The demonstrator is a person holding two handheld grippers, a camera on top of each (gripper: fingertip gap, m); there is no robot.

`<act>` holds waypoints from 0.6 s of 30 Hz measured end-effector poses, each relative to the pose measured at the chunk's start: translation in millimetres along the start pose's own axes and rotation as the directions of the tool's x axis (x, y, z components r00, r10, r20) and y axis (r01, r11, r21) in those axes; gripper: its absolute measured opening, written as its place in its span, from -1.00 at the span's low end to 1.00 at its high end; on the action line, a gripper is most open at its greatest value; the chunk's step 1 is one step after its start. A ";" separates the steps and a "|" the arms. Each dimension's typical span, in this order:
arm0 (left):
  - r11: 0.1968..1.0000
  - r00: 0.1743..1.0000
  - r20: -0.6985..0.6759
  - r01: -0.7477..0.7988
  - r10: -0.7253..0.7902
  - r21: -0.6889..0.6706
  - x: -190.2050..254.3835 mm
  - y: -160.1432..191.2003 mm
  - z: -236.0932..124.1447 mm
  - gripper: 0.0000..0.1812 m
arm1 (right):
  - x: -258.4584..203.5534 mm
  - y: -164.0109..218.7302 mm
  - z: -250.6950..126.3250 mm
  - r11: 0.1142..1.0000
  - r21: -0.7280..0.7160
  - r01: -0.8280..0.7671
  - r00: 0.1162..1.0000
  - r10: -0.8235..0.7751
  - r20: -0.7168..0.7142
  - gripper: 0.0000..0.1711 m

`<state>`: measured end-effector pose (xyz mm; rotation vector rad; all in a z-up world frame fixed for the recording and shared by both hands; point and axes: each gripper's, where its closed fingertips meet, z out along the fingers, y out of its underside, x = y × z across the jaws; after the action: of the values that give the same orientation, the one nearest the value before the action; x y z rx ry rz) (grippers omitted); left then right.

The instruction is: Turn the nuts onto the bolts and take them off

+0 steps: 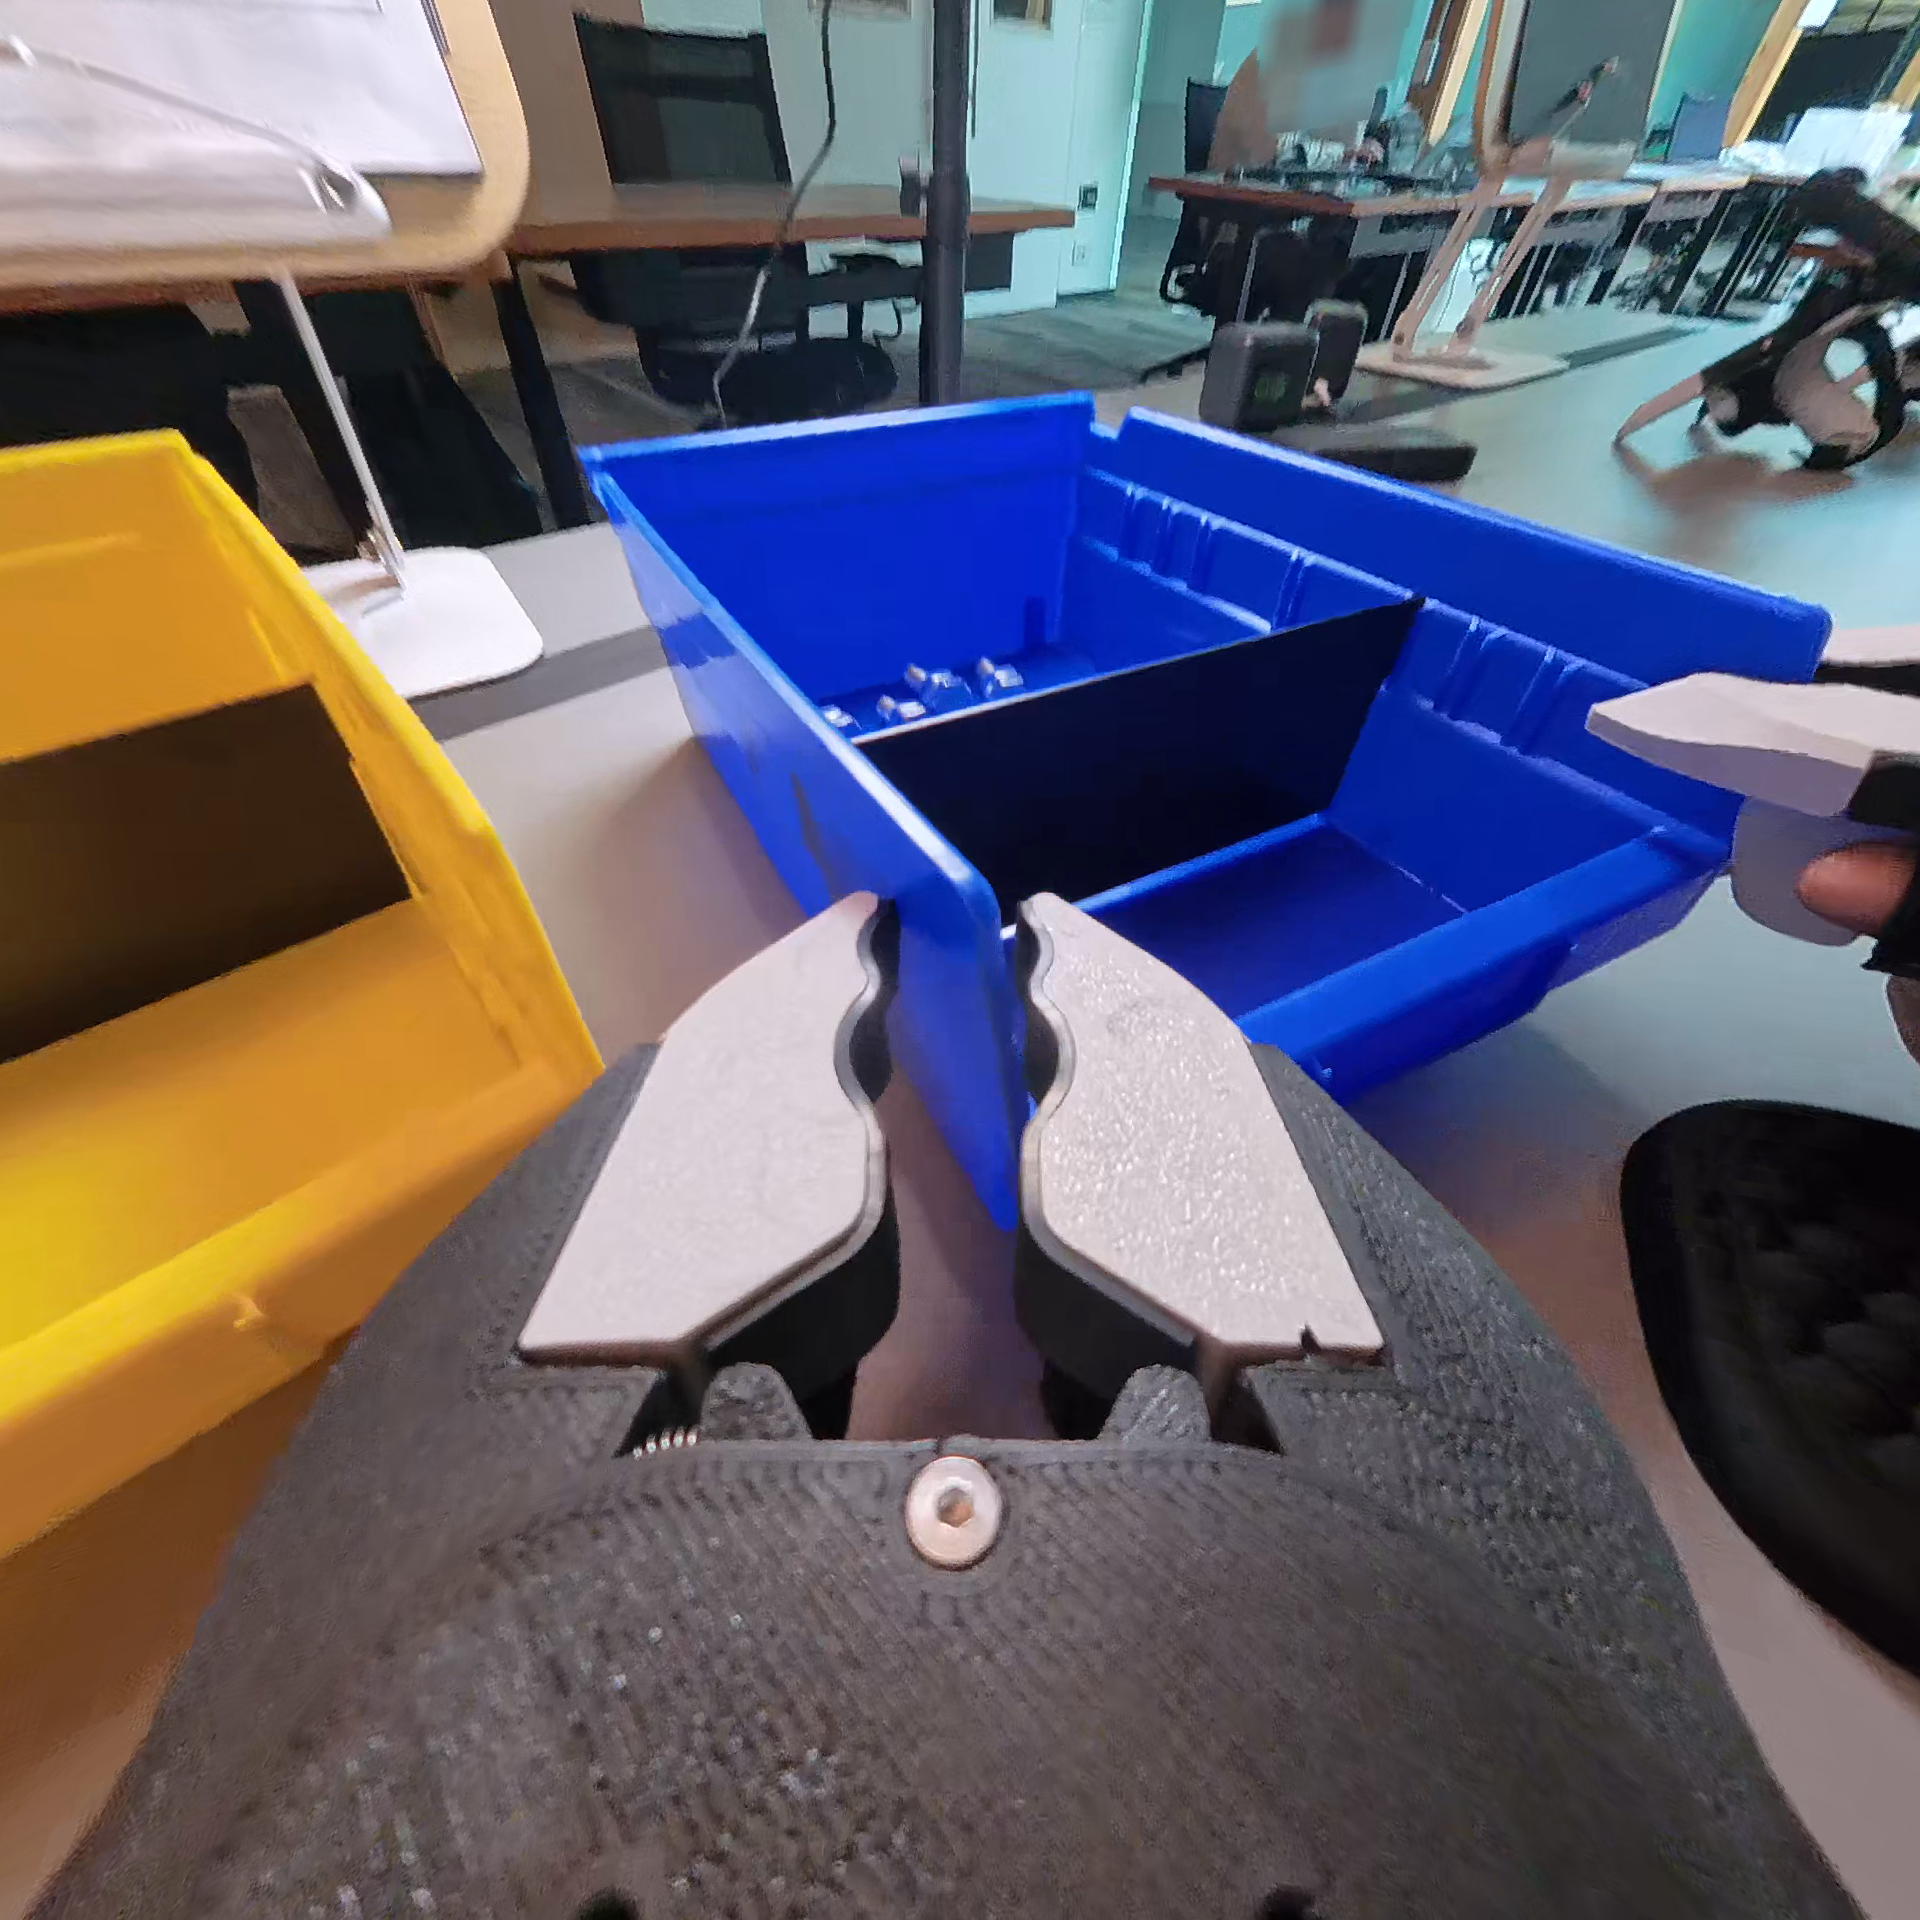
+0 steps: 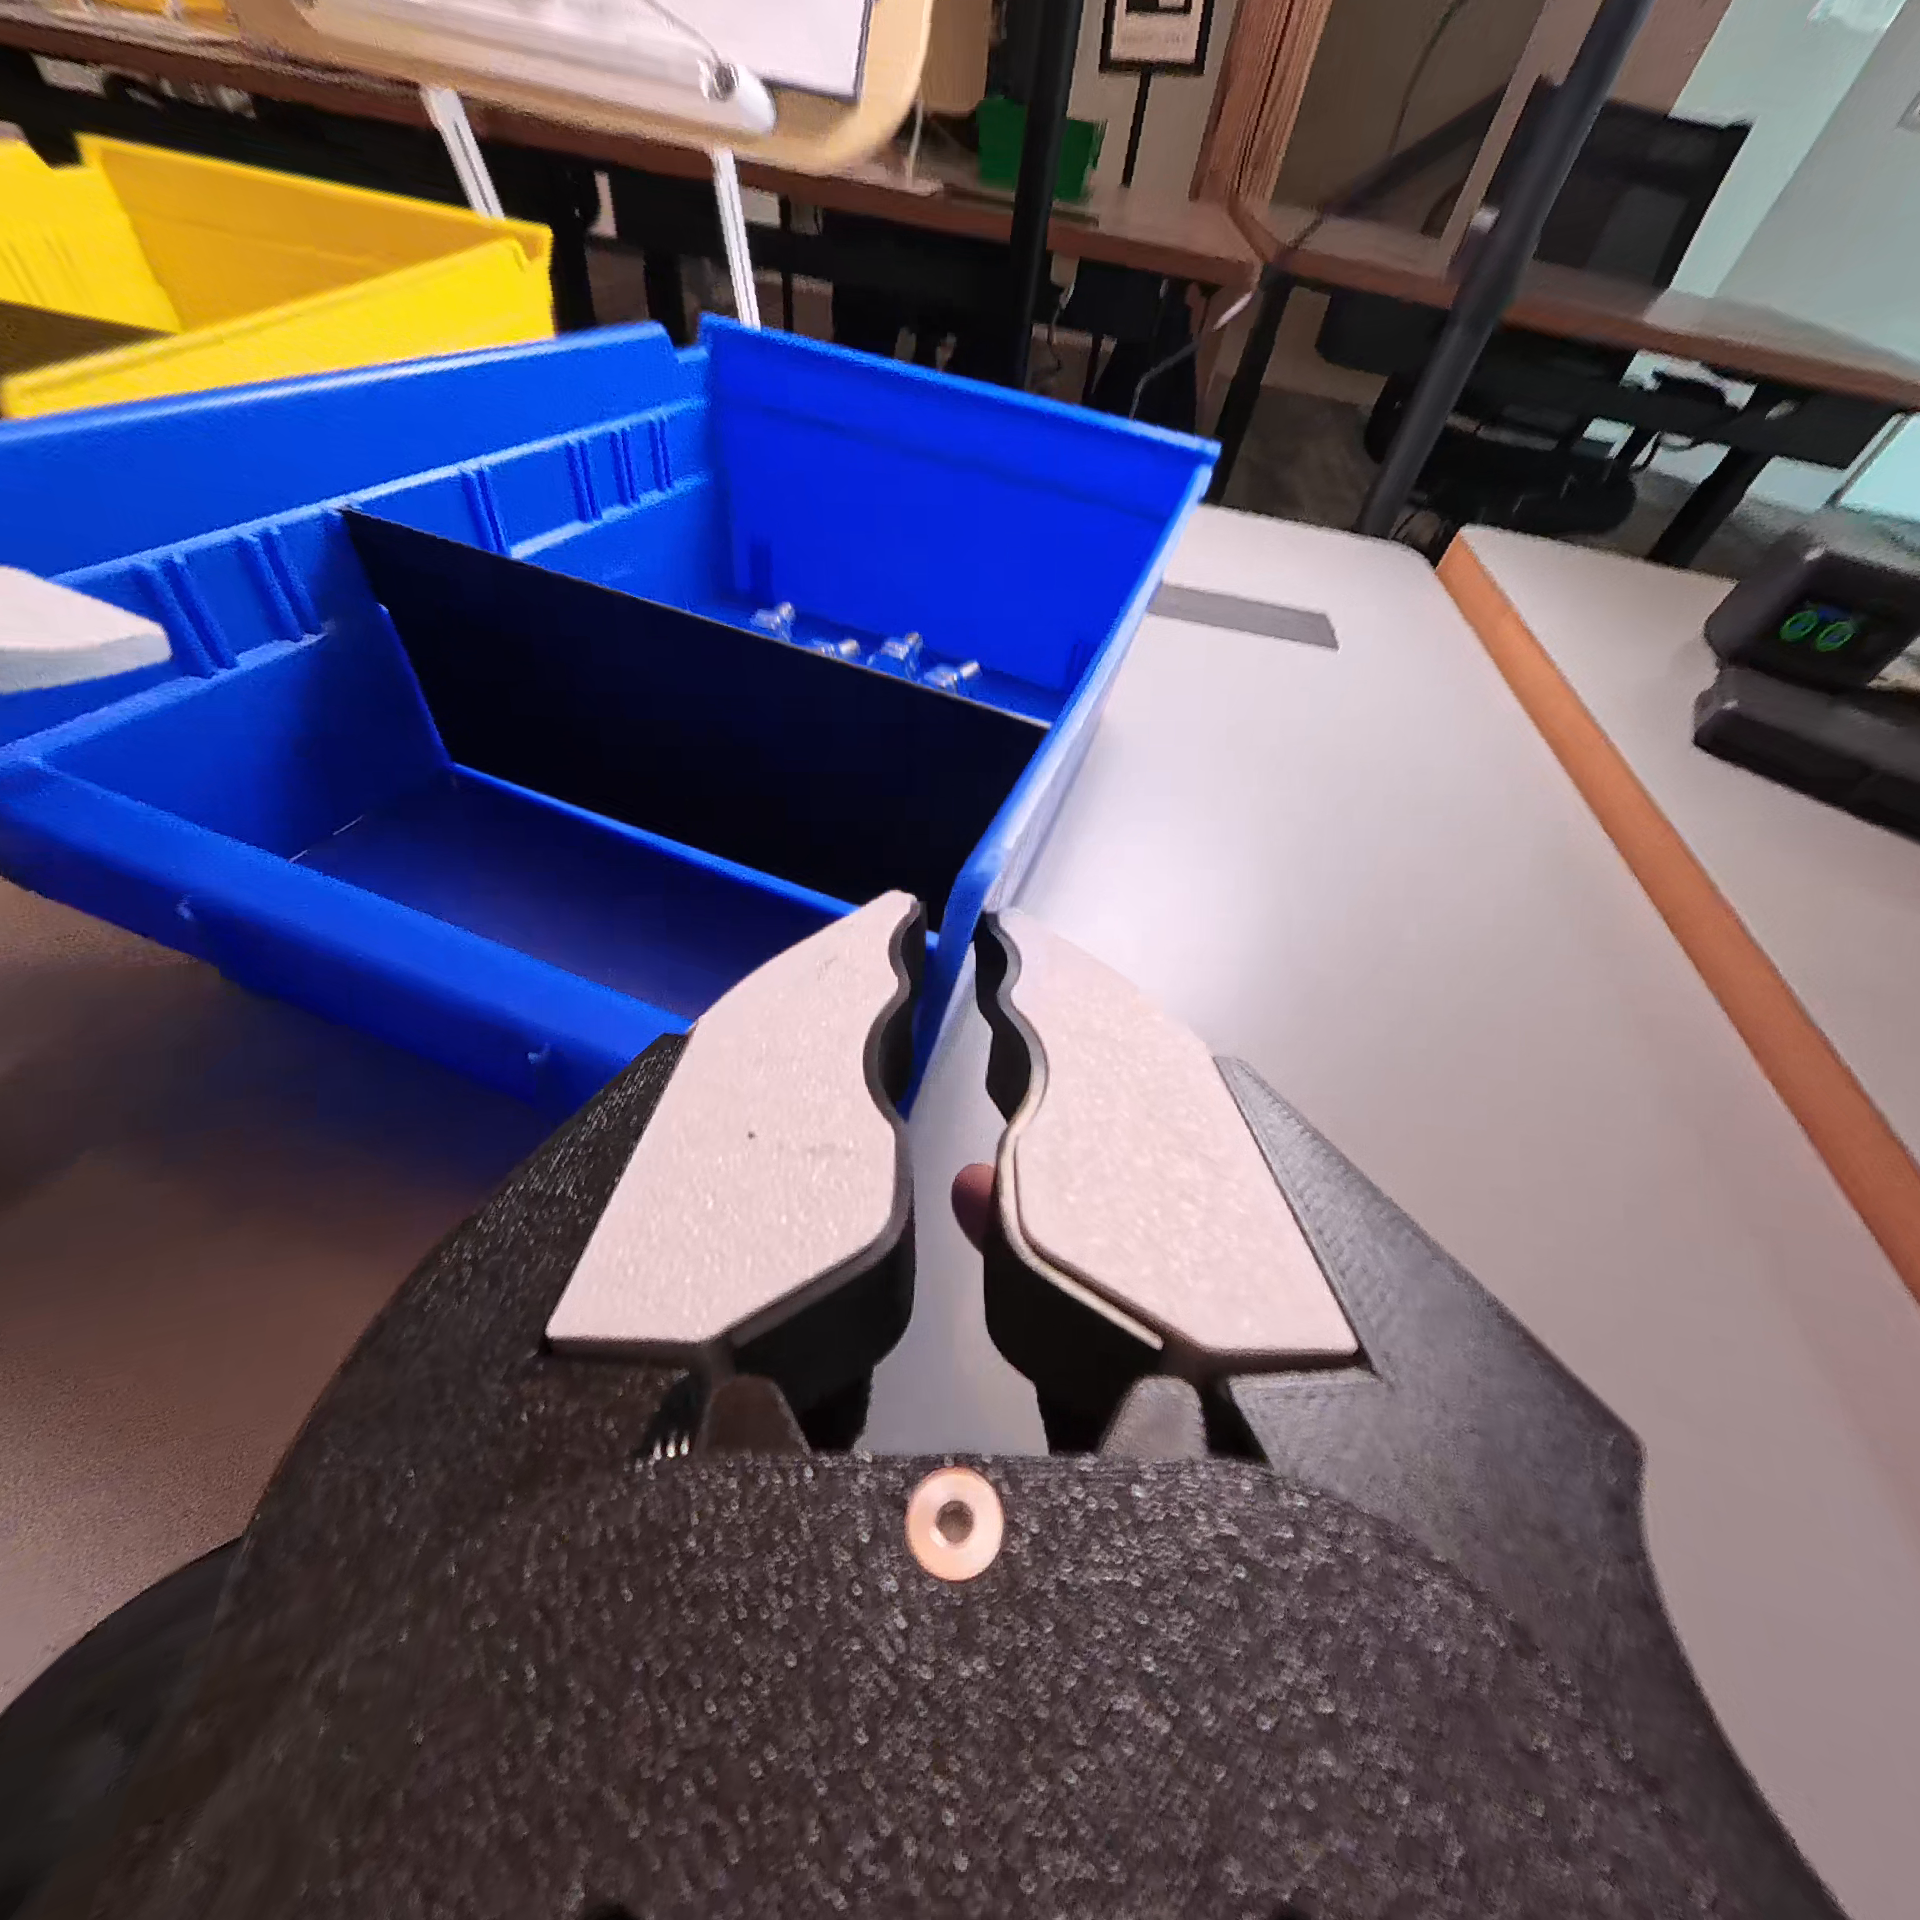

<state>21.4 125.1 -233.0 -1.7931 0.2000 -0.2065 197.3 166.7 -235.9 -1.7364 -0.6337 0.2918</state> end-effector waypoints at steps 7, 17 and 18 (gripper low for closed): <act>0.989 0.999 0.024 -0.047 0.044 0.141 -10.1 -62.3 -37.6 -0.85 | -15.3 -67.6 -39.6 0.982 0.181 0.046 0.998 -0.038 -0.045 -0.89; 0.950 0.962 0.269 -0.120 0.040 0.288 -104.9 -159.9 -169.9 -0.89 | -126.5 -217.3 -59.2 0.883 0.469 0.017 0.983 -0.101 0.153 -0.85; 0.951 0.952 0.303 -0.120 0.029 0.287 -120.6 -160.5 -186.0 -0.89 | -146.0 -226.7 -55.5 0.876 0.482 0.006 0.976 -0.110 0.187 -0.85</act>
<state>-137.3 16.0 -38.5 -1.4852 0.0193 0.0855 47.4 73.5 -24.6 -1.2130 -0.6960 0.5474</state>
